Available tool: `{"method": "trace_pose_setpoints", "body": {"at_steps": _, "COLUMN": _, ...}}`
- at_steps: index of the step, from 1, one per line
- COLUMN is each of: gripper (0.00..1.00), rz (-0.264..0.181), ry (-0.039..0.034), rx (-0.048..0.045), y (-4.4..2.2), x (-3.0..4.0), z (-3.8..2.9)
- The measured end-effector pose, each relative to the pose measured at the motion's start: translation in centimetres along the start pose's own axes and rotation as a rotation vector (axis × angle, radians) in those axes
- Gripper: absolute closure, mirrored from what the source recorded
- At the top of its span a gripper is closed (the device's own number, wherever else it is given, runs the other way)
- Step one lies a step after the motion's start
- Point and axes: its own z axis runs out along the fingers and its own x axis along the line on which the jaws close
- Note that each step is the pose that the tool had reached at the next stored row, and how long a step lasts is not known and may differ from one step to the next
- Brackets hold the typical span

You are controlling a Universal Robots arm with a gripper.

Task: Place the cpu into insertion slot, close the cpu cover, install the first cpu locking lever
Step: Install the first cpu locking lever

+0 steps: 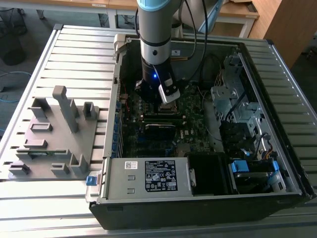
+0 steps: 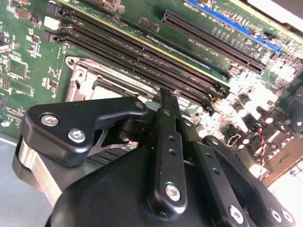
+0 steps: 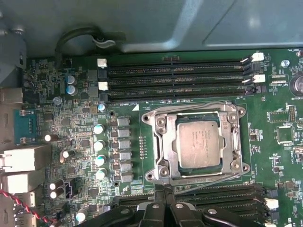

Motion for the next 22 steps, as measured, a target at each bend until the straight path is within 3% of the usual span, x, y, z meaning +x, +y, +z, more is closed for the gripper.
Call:
{"method": "trace_pose_setpoints", "body": {"at_steps": 6, "gripper": 0.9, "rz": -0.001, "ry": 0.0002, "rx": -0.0002, "y": -0.09, "x": -0.01, "z": 0.05}}
{"method": "trace_pose_setpoints", "body": {"at_steps": 12, "gripper": 0.9, "rz": -0.001, "ry": 0.0003, "rx": -0.0024, "y": -0.58, "x": -0.05, "z": 0.04}}
{"method": "trace_pose_setpoints", "body": {"at_steps": 17, "gripper": 0.9, "rz": -0.002, "ry": 0.001, "rx": -0.0106, "y": -0.82, "x": -0.05, "z": 0.03}}
{"method": "trace_pose_setpoints", "body": {"at_steps": 20, "gripper": 0.9, "rz": -0.002, "ry": 0.002, "rx": -0.023, "y": -0.84, "x": 0.0, "z": 0.09}}
{"method": "trace_pose_setpoints", "body": {"at_steps": 22, "gripper": 0.9, "rz": -0.002, "ry": 0.0022, "rx": -0.0257, "y": -0.85, "x": 0.0, "z": 0.12}}
